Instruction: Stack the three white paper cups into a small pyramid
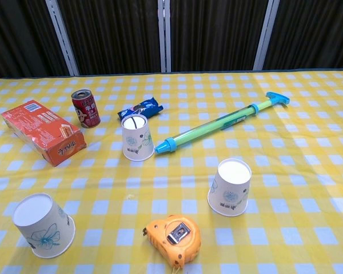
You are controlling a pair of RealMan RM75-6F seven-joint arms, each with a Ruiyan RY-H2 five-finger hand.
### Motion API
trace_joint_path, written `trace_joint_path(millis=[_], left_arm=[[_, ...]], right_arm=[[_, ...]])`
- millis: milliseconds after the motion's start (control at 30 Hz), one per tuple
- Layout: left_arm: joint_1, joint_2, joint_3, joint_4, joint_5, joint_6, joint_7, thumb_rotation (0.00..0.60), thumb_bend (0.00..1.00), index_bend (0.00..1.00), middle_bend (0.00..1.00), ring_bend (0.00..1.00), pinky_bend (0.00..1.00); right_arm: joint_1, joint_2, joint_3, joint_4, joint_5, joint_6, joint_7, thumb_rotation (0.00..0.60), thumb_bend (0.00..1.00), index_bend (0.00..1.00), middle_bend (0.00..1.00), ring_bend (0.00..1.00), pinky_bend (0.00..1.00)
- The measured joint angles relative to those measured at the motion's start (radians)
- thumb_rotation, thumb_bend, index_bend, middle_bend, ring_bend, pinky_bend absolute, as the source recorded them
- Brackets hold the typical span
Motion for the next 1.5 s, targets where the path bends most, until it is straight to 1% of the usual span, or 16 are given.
trace_joint_path(millis=[700,1100,1200,1267,1500], left_arm=[[-0.009,0.007,0.009,-0.009,0.003,-0.02,0.001,0.6,0.13,0.0,0.0,0.0,0.0],[-0.014,0.008,0.024,-0.017,0.018,-0.036,0.012,0.6,0.13,0.0,0.0,0.0,0.0],[-0.017,0.008,0.028,-0.018,0.026,-0.039,0.011,0.6,0.13,0.04,0.0,0.0,0.0],[-0.02,0.008,0.031,-0.021,0.033,-0.043,0.009,0.6,0.13,0.08,0.0,0.0,0.0],[-0.041,0.016,0.056,-0.054,0.065,-0.094,0.018,0.6,0.13,0.1,0.0,0.0,0.0]], right_arm=[[0.002,0.006,-0.001,-0.005,0.003,-0.012,0.001,0.6,0.02,0.05,0.0,0.0,0.0],[0.001,0.009,-0.004,-0.007,0.001,-0.014,0.004,0.6,0.02,0.05,0.0,0.0,0.0],[0.002,0.008,-0.003,-0.007,0.003,-0.017,0.005,0.6,0.02,0.05,0.0,0.0,0.0],[0.002,0.01,-0.003,-0.008,0.005,-0.016,0.008,0.6,0.02,0.05,0.0,0.0,0.0],[0.0,0.015,0.0,-0.01,0.011,-0.016,0.021,0.6,0.02,0.05,0.0,0.0,0.0]])
